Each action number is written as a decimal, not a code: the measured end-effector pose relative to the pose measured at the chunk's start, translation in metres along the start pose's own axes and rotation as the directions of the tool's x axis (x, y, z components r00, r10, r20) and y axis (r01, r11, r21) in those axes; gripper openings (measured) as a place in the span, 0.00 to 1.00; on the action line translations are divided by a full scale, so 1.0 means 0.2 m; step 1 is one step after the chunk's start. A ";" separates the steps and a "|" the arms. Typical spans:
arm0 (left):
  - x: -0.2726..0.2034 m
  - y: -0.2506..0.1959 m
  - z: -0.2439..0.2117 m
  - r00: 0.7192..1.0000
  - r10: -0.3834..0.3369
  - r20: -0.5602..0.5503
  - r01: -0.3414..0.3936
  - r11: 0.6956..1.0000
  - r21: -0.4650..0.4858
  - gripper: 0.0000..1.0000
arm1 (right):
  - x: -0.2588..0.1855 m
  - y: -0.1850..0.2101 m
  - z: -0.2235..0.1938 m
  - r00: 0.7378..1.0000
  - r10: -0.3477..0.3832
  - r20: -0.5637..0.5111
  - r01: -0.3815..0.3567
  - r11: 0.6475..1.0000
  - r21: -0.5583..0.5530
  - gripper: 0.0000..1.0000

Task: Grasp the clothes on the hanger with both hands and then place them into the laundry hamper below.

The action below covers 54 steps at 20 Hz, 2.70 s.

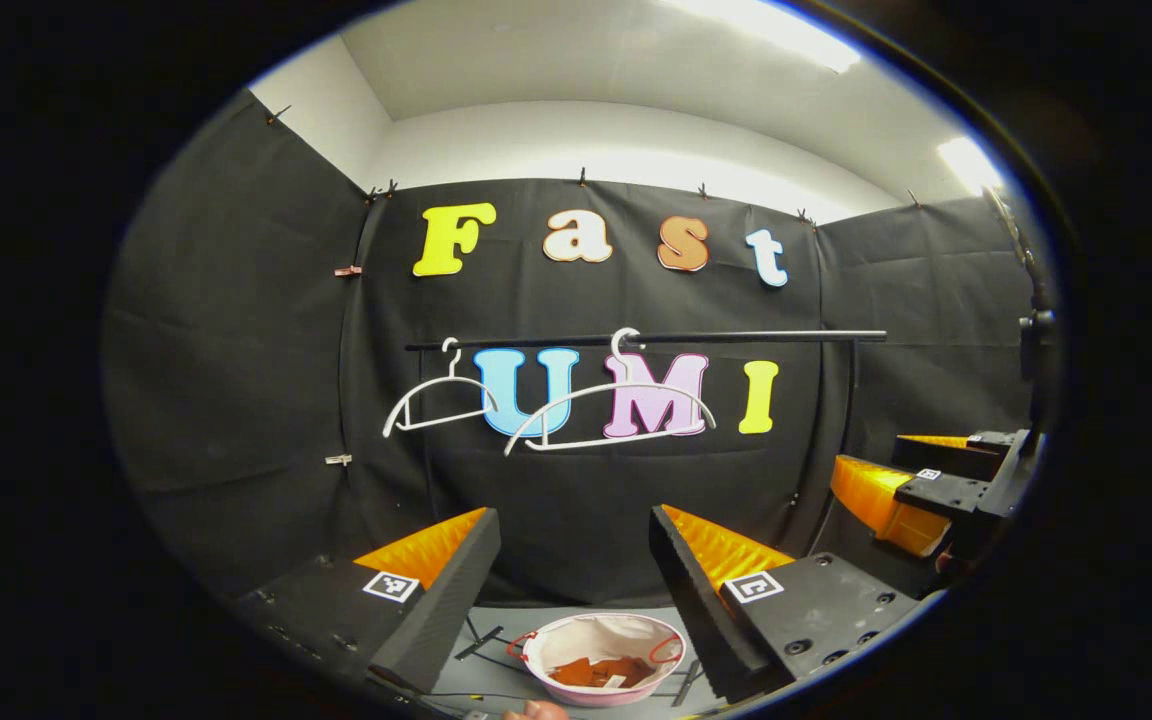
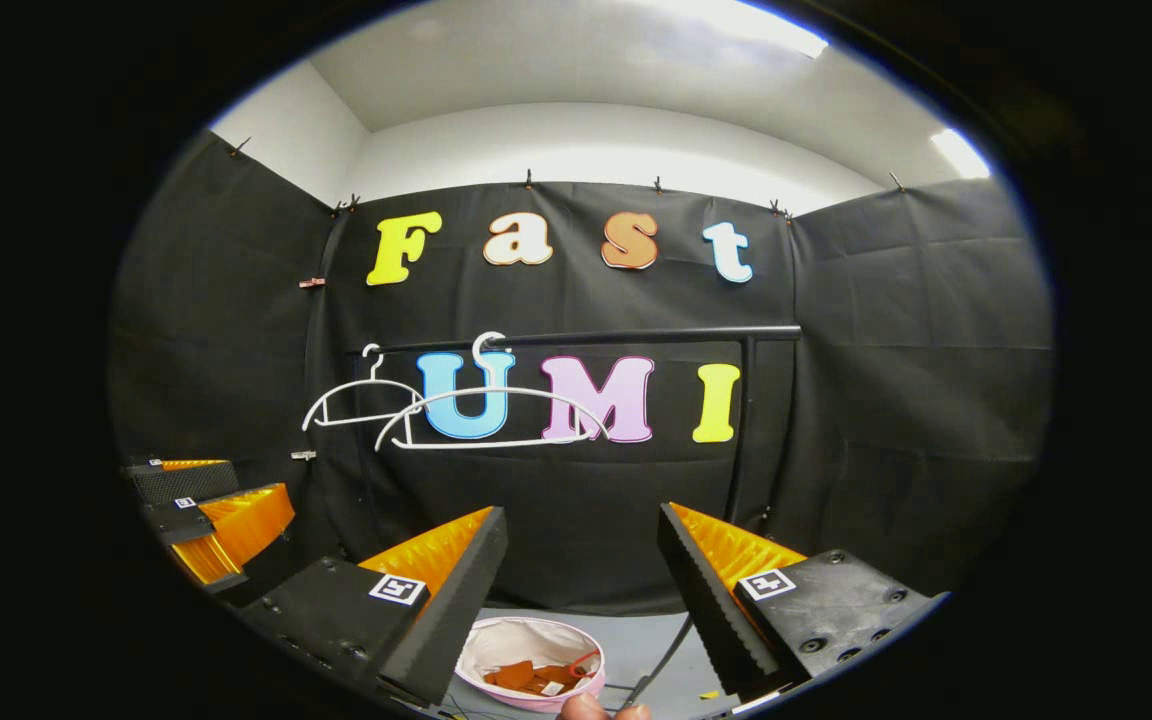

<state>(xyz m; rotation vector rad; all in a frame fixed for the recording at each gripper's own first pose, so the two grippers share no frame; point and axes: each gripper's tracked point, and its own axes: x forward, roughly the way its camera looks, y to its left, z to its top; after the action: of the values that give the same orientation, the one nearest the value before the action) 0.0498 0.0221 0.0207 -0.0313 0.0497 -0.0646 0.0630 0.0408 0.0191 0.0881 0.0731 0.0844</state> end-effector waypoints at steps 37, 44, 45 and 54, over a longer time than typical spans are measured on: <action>-0.03 -0.16 -0.06 0.999 -0.052 -0.014 0.051 0.998 -0.026 0.95 | -0.09 -0.06 -0.05 1.000 -0.012 -0.002 0.012 1.000 -0.005 0.98; -0.01 -0.18 -0.06 0.998 -0.067 -0.016 0.067 0.997 -0.025 0.95 | -0.07 -0.07 -0.05 1.000 -0.020 -0.003 0.020 1.000 -0.008 0.98; 0.00 -0.19 -0.06 0.997 -0.069 -0.016 0.069 0.997 -0.026 0.95 | -0.06 -0.07 -0.05 1.000 -0.020 -0.004 0.020 1.000 -0.009 0.98; 0.02 -0.20 -0.06 0.996 -0.083 -0.015 0.083 0.996 -0.030 0.95 | -0.05 -0.09 -0.05 0.999 -0.033 0.000 0.033 0.999 -0.018 0.98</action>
<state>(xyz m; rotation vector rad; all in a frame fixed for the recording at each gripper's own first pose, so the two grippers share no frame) 0.0511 -0.0187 0.0089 -0.0624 0.0658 -0.1471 0.0536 0.0232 0.0086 0.0694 0.0745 0.0523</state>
